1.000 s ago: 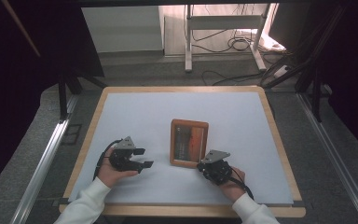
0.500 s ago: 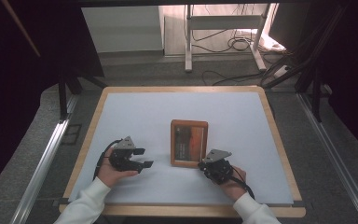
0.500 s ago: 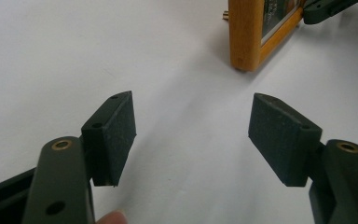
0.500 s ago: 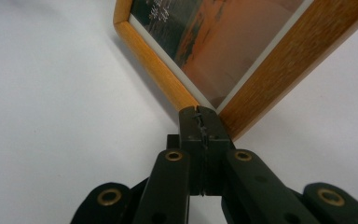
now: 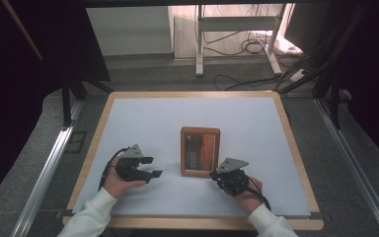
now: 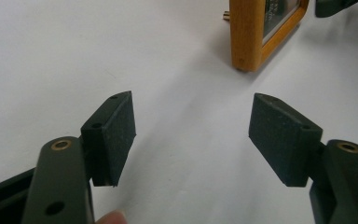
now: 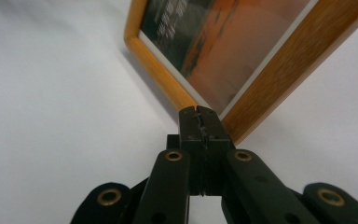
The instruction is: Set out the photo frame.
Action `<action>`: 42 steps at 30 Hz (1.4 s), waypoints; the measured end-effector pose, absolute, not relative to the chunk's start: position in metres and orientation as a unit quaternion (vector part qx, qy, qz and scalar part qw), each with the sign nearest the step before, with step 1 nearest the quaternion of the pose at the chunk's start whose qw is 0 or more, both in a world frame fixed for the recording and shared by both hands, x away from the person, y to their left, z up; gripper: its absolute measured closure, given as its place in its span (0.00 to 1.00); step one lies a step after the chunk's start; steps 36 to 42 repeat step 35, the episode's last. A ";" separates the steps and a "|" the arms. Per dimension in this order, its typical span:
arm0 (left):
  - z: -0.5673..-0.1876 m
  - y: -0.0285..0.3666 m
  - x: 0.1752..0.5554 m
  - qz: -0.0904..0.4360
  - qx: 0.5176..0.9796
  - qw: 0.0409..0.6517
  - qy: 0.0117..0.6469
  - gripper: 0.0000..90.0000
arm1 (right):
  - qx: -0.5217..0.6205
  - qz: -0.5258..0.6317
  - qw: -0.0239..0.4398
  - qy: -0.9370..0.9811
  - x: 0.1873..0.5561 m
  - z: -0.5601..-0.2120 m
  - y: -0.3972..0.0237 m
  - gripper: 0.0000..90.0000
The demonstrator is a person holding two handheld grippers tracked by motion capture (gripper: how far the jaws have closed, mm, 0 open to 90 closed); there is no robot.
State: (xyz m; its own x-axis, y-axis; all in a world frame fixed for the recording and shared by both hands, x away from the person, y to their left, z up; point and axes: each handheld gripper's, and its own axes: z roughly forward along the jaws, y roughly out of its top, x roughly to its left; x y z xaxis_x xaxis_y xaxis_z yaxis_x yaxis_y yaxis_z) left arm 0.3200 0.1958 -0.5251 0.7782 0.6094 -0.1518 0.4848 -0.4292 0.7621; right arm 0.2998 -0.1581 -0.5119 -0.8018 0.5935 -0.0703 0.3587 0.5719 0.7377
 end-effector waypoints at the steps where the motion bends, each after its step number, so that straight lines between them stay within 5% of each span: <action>1: -0.525 0.196 0.320 0.074 0.843 0.424 0.323 0.35 | 0.273 0.378 0.158 0.870 0.298 -0.510 -0.160 1.00; 7: -0.525 0.198 0.316 0.077 0.842 0.425 0.323 0.35 | 0.286 0.396 0.172 0.855 0.293 -0.503 -0.184 0.93; 11: -0.525 0.199 0.312 0.080 0.840 0.427 0.324 0.35 | 0.313 0.403 0.181 0.841 0.294 -0.504 -0.207 0.52; 15: -0.526 0.200 0.310 0.087 0.839 0.425 0.328 0.34 | 0.353 0.403 0.190 0.823 0.294 -0.508 -0.232 0.39; 24: -0.525 0.202 0.307 0.097 0.837 0.424 0.333 0.34 | 0.417 0.399 0.203 0.791 0.303 -0.514 -0.275 0.31; 42: -0.527 0.204 0.307 0.096 0.835 0.425 0.336 0.34 | 0.409 0.397 0.207 0.795 0.306 -0.515 -0.269 0.29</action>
